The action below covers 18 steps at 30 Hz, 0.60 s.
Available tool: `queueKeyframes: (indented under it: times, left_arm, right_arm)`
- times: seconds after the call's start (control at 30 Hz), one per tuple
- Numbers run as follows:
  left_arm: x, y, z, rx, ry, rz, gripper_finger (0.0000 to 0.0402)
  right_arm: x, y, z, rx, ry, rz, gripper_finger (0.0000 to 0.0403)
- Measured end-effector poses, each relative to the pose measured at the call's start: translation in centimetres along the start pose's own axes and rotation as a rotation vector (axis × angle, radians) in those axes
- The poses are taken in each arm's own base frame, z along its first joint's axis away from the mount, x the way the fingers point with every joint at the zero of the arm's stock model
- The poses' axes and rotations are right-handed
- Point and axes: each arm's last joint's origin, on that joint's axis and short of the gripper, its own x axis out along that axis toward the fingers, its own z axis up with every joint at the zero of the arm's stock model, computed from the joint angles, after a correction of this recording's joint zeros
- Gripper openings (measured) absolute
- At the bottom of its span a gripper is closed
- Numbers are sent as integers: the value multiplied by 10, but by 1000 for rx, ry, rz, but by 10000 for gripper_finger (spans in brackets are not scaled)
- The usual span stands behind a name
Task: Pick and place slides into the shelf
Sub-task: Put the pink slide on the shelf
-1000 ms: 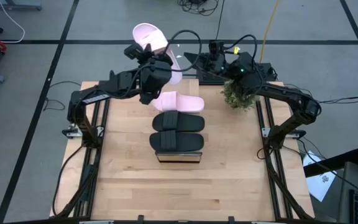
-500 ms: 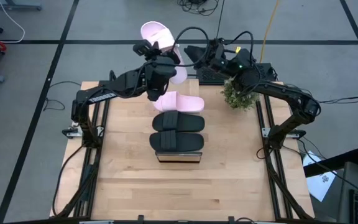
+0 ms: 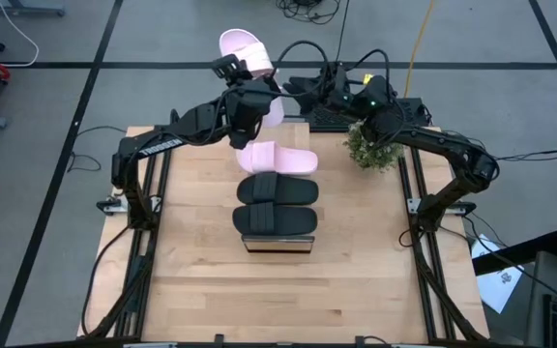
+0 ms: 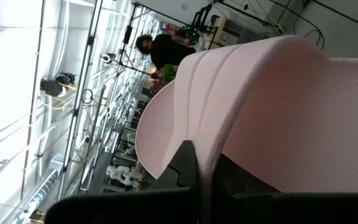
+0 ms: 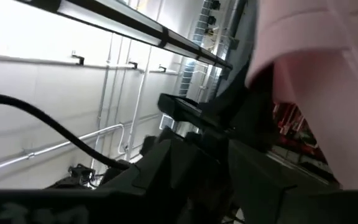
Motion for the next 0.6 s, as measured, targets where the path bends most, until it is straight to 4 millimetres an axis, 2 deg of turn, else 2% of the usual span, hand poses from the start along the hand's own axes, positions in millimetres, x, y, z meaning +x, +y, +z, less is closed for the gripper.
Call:
queueKeyframes:
  times: [0.43,0.6]
  left_arm:
    - [3,9,9,14,-127,-33,0]
    - [3,5,12,18,-153,-46,0]
  right_arm:
    - [-1,0,3,171,-1,2,148]
    - [-1,1,4,215,-37,12,148]
